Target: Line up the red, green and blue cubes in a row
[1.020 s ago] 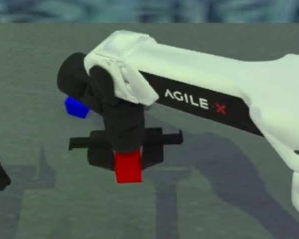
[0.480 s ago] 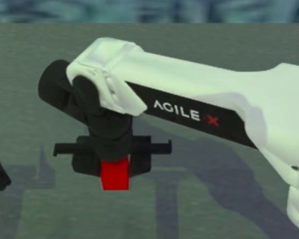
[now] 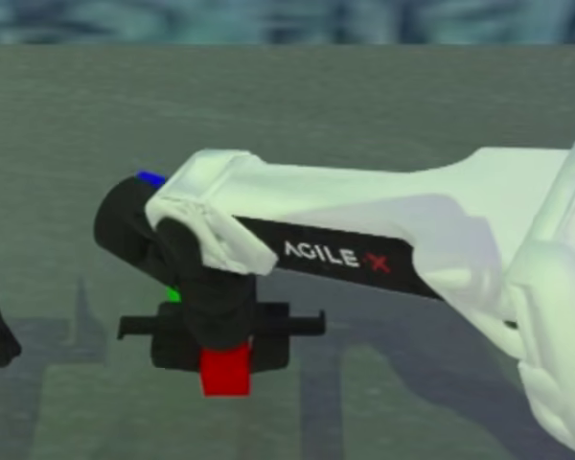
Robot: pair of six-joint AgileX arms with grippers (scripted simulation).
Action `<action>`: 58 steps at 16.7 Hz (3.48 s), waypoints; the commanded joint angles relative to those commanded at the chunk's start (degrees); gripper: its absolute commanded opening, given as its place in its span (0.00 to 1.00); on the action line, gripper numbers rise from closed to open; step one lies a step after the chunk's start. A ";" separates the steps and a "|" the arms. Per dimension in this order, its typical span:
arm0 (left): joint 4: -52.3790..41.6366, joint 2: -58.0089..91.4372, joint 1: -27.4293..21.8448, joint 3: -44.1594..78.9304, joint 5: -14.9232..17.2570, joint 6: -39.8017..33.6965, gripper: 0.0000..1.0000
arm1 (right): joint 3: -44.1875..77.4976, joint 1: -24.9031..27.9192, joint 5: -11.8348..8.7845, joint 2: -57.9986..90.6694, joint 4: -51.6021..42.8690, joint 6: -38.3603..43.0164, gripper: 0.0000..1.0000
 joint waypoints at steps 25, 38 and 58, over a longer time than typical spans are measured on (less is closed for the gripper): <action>0.00 0.00 0.00 0.00 0.00 0.00 1.00 | -0.66 0.05 0.03 0.17 0.70 0.01 1.00; 0.00 0.00 0.00 0.00 0.00 0.00 1.00 | 10.33 0.62 0.00 -2.73 -13.18 0.12 1.00; -35.03 66.35 -14.45 49.94 0.30 -5.08 1.00 | -54.59 -30.79 8.37 -78.71 22.84 -33.93 1.00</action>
